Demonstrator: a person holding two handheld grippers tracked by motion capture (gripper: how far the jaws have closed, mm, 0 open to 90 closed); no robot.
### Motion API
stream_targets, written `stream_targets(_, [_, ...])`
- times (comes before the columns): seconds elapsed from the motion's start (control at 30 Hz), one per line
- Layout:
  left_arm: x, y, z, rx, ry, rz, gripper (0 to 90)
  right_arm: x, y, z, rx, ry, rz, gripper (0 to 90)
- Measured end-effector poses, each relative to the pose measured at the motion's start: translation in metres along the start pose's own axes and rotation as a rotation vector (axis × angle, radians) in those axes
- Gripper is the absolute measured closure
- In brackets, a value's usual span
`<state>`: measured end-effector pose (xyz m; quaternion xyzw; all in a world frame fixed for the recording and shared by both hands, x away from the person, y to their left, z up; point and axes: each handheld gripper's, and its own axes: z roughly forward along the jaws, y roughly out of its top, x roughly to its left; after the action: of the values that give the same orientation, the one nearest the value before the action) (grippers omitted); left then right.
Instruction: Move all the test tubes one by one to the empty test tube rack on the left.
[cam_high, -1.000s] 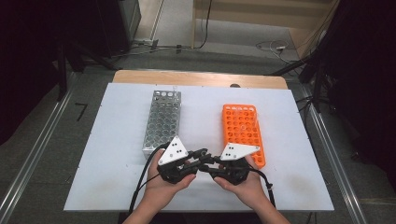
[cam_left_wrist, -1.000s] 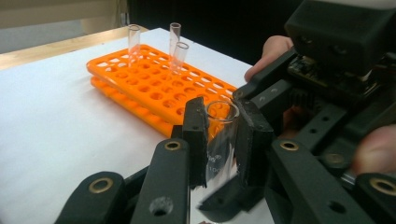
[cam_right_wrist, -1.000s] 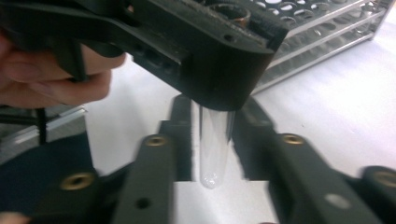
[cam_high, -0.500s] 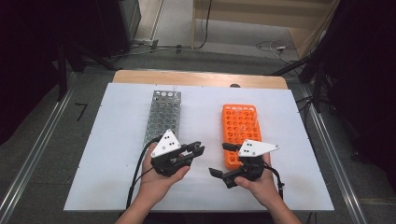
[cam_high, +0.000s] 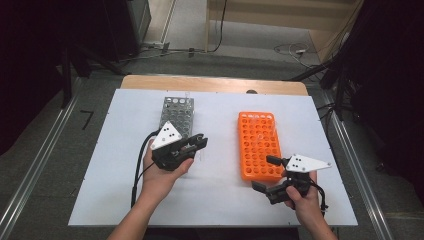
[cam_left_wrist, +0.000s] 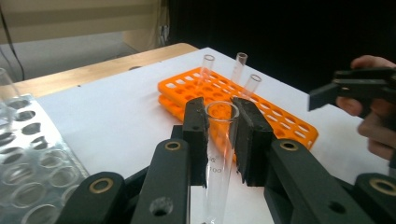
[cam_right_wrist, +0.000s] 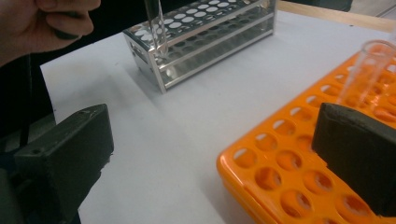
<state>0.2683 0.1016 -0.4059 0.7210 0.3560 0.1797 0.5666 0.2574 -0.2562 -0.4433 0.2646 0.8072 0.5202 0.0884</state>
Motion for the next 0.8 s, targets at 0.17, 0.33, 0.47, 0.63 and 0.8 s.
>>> stream_targets(0.17, [0.013, 0.006, 0.003, 0.001, 0.029, -0.005, 76.0, -0.004, -0.006, -0.012, 0.008, -0.036, 0.006, 0.0])
stream_targets(0.33, [0.025, 0.012, 0.007, -0.008, 0.050, -0.016, 76.0, -0.007, -0.012, -0.021, 0.014, -0.058, 0.005, 0.0])
stream_targets(0.47, [0.033, 0.017, 0.010, -0.015, 0.059, -0.026, 75.9, -0.009, -0.016, -0.026, 0.008, -0.069, 0.009, 0.0])
stream_targets(0.63, [0.049, 0.024, 0.014, -0.036, 0.081, -0.048, 75.9, -0.014, -0.018, -0.030, 0.001, -0.087, 0.012, 0.0])
stream_targets(0.8, [0.066, 0.032, 0.019, -0.046, 0.115, -0.073, 76.0, -0.020, -0.022, -0.037, -0.004, -0.099, 0.023, 0.0])
